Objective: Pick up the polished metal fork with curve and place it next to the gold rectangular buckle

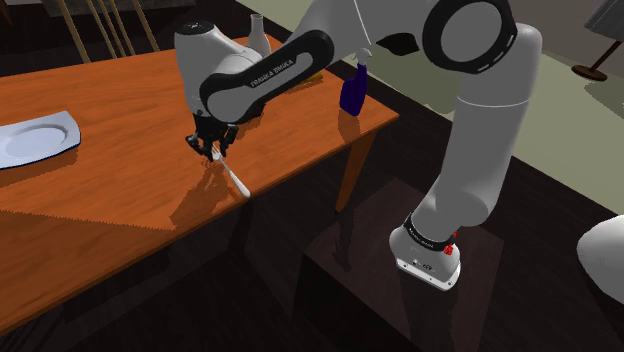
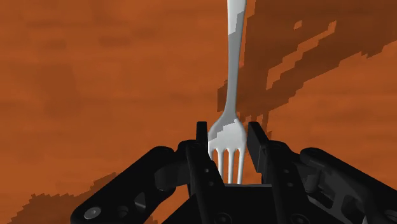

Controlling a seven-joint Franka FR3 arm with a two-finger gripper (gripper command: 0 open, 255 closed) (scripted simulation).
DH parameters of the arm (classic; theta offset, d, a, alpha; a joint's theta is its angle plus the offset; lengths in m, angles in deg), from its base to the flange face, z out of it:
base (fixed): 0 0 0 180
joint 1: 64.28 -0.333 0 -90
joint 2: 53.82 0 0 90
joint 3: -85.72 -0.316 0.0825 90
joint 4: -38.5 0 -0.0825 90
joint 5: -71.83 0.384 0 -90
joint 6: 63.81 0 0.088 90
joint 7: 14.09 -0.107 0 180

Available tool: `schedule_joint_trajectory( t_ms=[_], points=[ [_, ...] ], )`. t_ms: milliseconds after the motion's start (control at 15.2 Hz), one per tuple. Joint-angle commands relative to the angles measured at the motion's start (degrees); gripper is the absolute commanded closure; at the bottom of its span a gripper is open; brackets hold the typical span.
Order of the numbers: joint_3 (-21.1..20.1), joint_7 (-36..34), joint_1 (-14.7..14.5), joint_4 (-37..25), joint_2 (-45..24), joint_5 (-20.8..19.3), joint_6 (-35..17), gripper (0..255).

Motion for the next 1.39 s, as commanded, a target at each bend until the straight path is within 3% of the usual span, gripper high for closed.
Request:
schedule_joint_trajectory(
  t_ms=[0,1188,1320],
  points=[
    [-0.3,0.2,0.1,-0.4,0.8,0.5,1.2,255],
    [-1.4,2.6,0.8,-7.4,5.7,3.7,12.6,255],
    [-0.7,5.5,2.8,-5.5,7.3,4.8,11.9,255]
  ],
)
